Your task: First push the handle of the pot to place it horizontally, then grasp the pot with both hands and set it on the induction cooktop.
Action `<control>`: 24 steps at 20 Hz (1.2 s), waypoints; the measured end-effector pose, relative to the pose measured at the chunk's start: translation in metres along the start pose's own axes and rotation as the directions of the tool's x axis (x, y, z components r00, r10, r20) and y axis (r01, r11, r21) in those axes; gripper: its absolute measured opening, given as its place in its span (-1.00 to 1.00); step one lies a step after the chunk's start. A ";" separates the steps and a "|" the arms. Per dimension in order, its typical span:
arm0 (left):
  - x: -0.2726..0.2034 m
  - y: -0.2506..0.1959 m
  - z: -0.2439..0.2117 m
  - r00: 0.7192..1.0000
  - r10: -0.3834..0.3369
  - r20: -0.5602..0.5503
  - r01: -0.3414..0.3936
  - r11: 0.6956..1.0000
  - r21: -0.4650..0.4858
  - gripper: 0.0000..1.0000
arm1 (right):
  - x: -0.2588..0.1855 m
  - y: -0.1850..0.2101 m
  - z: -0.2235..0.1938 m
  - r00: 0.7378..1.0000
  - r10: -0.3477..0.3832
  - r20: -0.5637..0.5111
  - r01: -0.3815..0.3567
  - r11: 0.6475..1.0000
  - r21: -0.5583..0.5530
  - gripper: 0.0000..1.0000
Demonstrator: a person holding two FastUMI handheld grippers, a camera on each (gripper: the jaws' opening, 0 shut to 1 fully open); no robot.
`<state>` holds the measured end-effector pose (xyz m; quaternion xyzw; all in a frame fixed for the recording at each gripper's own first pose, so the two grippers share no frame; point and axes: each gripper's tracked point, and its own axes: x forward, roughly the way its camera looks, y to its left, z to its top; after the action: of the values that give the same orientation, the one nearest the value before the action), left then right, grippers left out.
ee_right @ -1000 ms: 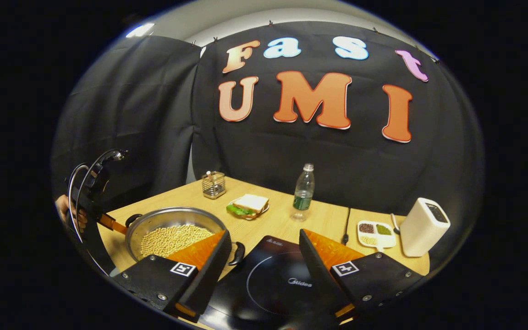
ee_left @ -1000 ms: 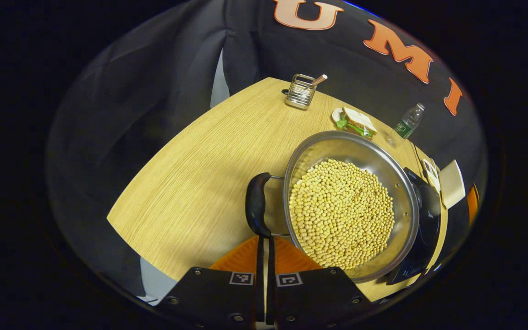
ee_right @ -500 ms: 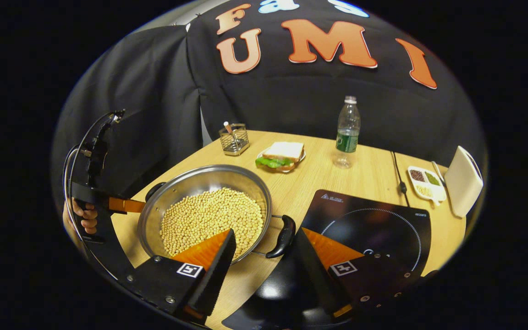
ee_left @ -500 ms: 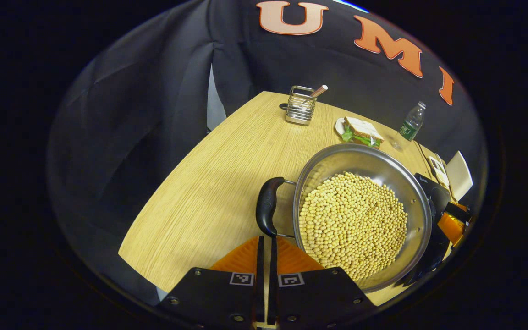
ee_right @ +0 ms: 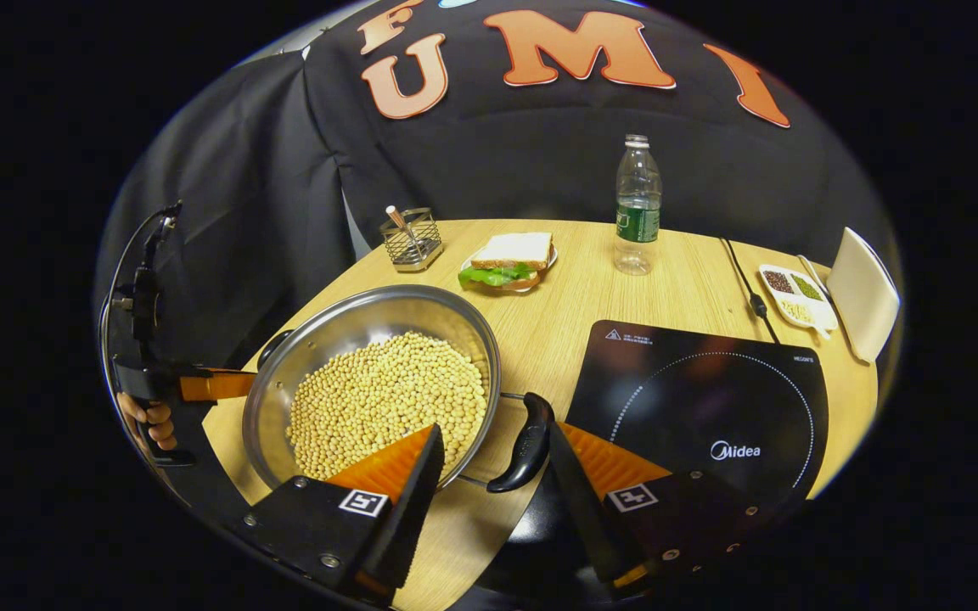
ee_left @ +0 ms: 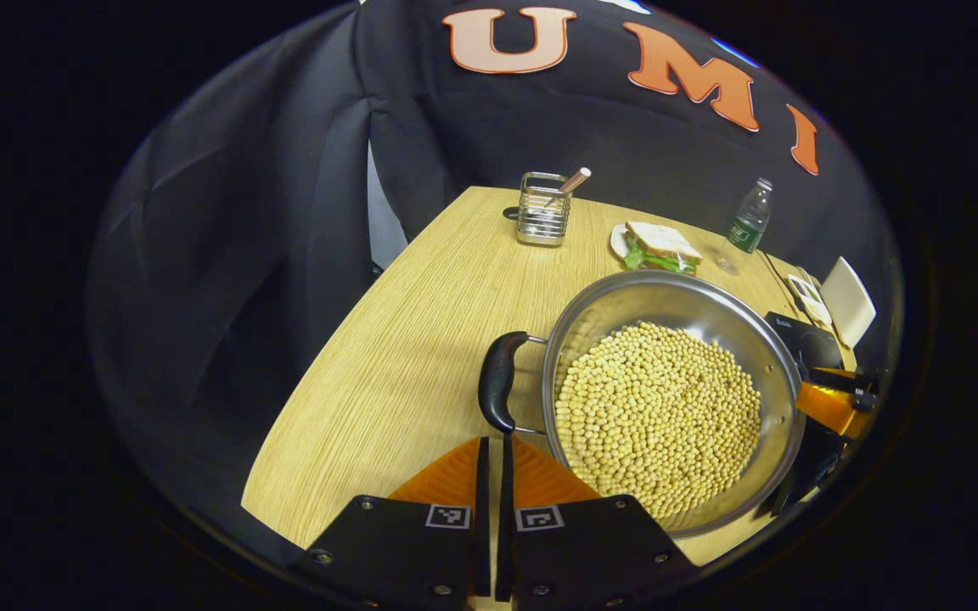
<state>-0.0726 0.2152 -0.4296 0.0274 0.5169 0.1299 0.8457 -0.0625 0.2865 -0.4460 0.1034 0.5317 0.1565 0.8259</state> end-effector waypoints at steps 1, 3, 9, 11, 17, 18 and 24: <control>-0.008 0.000 0.009 0.999 -0.006 0.041 0.005 1.000 0.029 -0.95 | 0.005 -0.003 -0.003 1.000 -0.006 -0.013 0.006 1.000 0.006 0.57; -0.023 -0.004 0.030 0.994 -0.016 0.104 0.007 0.996 0.087 -0.81 | 0.013 -0.001 -0.003 0.999 0.002 -0.035 0.000 0.999 0.054 0.56; -0.016 -0.005 0.059 0.991 -0.032 0.133 0.012 0.989 0.148 0.46 | 0.026 0.004 -0.001 0.999 -0.004 -0.052 0.006 0.999 0.044 0.54; -0.010 -0.006 0.057 0.995 -0.022 0.093 0.009 0.990 0.144 0.47 | 0.033 0.003 -0.002 0.998 -0.010 -0.062 0.011 1.000 0.017 0.54; 0.018 -0.005 0.037 0.999 -0.042 0.018 0.040 0.992 0.124 0.48 | 0.054 0.004 -0.006 0.993 -0.051 -0.107 0.053 0.998 0.021 0.52; 0.023 -0.006 0.035 0.999 -0.048 0.012 0.047 0.992 0.120 0.49 | 0.056 0.004 -0.005 0.992 -0.057 -0.108 0.059 0.998 0.011 0.52; 0.039 -0.010 0.025 0.998 -0.064 -0.015 0.065 0.995 0.072 0.55 | 0.070 0.001 -0.004 0.987 -0.106 -0.123 0.103 0.994 -0.032 0.51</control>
<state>-0.0315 0.2173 -0.4539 0.0407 0.5270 0.0839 0.8447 -0.0394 0.3130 -0.5064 0.0550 0.5847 0.1257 0.7995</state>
